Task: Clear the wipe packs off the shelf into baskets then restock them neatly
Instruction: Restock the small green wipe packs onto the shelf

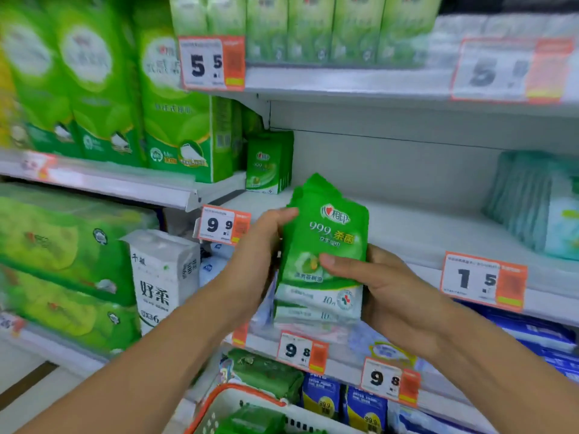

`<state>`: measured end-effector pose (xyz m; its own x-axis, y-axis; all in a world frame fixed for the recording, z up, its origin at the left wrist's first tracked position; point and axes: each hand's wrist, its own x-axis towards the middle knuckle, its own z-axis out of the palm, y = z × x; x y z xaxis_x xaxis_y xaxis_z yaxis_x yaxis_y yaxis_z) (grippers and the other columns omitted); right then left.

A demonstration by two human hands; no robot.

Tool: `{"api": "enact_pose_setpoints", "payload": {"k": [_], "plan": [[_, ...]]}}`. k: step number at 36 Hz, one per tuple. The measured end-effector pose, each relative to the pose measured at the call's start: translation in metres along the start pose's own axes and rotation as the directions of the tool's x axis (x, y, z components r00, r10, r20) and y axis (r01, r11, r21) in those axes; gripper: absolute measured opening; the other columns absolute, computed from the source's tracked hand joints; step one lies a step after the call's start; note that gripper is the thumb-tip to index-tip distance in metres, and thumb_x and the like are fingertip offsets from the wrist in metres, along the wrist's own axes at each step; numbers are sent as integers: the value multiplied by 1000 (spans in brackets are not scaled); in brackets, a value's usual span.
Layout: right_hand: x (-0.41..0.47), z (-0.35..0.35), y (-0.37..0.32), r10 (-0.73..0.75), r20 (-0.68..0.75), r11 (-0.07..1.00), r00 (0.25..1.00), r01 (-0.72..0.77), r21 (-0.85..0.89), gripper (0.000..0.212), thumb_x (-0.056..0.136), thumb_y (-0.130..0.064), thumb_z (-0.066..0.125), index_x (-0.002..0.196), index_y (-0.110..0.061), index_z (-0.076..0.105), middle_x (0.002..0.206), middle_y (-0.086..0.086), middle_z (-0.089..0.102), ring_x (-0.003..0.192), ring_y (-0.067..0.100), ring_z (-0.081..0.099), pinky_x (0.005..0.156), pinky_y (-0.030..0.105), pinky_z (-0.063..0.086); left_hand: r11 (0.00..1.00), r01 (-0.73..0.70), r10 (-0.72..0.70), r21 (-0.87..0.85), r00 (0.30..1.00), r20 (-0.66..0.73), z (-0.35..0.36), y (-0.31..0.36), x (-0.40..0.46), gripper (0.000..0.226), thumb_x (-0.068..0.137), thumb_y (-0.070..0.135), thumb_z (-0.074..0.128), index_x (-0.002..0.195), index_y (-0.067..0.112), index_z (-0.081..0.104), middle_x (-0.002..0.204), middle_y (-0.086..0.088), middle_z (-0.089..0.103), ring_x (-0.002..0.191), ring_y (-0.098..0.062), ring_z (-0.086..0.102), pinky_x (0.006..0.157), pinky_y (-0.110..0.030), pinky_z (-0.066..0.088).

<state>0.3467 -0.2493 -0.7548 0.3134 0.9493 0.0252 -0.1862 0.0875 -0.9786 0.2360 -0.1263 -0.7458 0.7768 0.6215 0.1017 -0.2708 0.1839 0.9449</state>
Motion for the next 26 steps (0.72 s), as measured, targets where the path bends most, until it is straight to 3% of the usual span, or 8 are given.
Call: {"api": "enact_pose_setpoints", "payload": {"k": [3,5,7,9,13,16,23,26], "plan": [[42,-2,-30,-29,-82,998,996,33,47,49,68,-18,76,116,-7,72,111,13,75,101,26,73,86,43,60,810,-219,335,543,934,-123,-38,22,43,50,81,63,53,120,32,58,108,0,63,105,-21,57,94,-37,41],[84,-4,-48,-52,-160,997,986,60,43,51,66,-17,77,116,-7,72,110,13,75,94,24,74,84,44,60,405,-238,480,883,877,16,-70,24,62,60,89,61,49,137,26,51,123,-2,60,118,-18,55,100,-36,42],[131,-8,-58,-104,-252,994,962,94,-52,51,67,-12,80,117,-6,70,109,13,75,87,23,75,80,43,61,4,-201,465,980,867,176,-98,20,77,80,83,72,35,140,17,52,135,-5,57,126,-23,51,107,-40,40],[180,-12,-61,-158,-305,980,939,111,-166,52,71,-4,83,121,-2,68,108,15,75,83,23,75,69,39,63,-183,-130,370,975,909,191,-112,12,93,87,79,78,30,140,20,51,140,-3,55,130,-25,48,113,-41,33],[271,-18,-45,-241,-330,944,913,142,-296,84,47,6,93,123,-1,58,104,15,75,85,28,76,69,46,63,-240,-185,248,953,937,245,-127,9,118,52,85,77,43,99,30,61,100,2,67,99,-24,61,86,-38,50],[324,-21,-26,-293,-320,892,901,137,-431,82,44,4,96,112,-13,54,108,8,72,93,24,72,83,43,61,-271,-230,207,935,934,290,-148,18,128,60,73,87,40,89,33,59,86,7,65,83,-17,60,75,-39,52],[396,-36,15,-167,-222,851,961,27,-524,143,25,-66,94,145,-10,39,128,3,66,114,20,64,100,41,53,-165,-294,200,941,925,324,-163,26,139,68,61,90,48,92,32,67,91,11,66,80,-6,58,76,-38,51],[404,-46,14,-74,-229,853,971,-57,-519,139,23,-88,80,142,-22,49,144,0,55,130,20,54,113,45,40,-189,-314,165,930,924,345,-164,26,142,74,58,91,37,98,35,66,98,14,66,89,-7,59,82,-37,50]]}}
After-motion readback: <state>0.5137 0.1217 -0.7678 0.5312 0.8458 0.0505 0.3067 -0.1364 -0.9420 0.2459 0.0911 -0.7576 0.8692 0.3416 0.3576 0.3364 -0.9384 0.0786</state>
